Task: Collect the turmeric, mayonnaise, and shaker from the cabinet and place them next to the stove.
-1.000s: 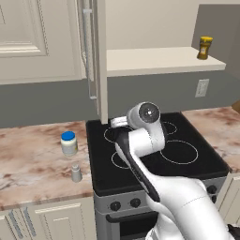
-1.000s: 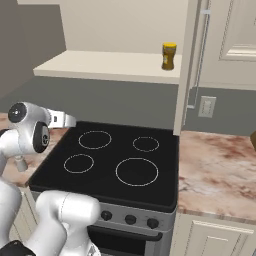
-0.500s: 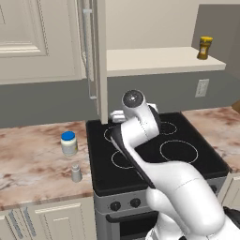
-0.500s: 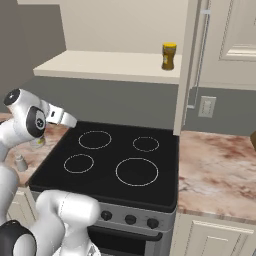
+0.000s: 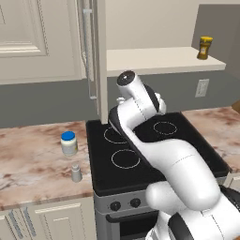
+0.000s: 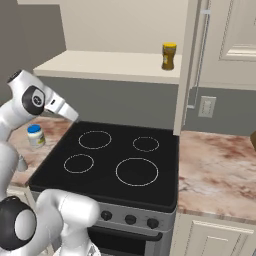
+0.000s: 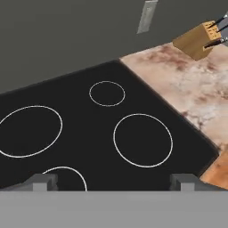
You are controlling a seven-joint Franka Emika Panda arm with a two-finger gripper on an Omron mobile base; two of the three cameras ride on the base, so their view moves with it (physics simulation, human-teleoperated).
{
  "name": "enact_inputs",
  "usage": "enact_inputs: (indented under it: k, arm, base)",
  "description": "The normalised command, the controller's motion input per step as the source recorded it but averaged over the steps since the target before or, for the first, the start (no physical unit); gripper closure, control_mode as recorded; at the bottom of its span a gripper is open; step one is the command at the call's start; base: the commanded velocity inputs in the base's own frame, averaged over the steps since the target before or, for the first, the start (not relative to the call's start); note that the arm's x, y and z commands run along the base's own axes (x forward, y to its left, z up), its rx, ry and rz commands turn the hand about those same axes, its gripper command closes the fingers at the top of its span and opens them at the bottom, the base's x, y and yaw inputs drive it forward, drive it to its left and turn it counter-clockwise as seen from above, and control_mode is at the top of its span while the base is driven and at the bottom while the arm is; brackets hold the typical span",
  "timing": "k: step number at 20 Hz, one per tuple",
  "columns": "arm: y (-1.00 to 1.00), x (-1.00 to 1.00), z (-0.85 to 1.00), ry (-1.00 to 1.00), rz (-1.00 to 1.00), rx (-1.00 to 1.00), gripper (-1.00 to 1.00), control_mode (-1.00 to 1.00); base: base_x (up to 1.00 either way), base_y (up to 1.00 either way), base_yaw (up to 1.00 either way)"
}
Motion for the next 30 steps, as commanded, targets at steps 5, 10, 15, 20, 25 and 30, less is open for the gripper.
enact_inputs:
  k: [5,10,15,20,25,30]
  arm:
    - [-0.39,0.00,0.47,0.05,-0.37,0.00,-1.00,-1.00]
    - [-0.56,0.00,0.46,0.02,-0.30,0.00,-1.00,-1.00]
    - [-0.64,-0.28,0.17,-0.25,-0.02,0.00,-1.00,-1.00]
    - [-0.62,-0.47,0.25,-0.37,0.05,0.00,-1.00,-1.00]
    - [-0.57,-0.20,0.55,-0.33,0.08,0.00,-1.00,-1.00]
    - [-0.39,-0.02,0.53,-0.38,0.05,-0.02,-1.00,-1.00]
  base:
    - [0.00,0.00,0.00]
    - [0.00,0.00,0.00]
    - [0.00,0.00,0.00]
    - [0.00,0.00,0.00]
    - [0.00,0.00,0.00]
    - [0.00,0.00,0.00]
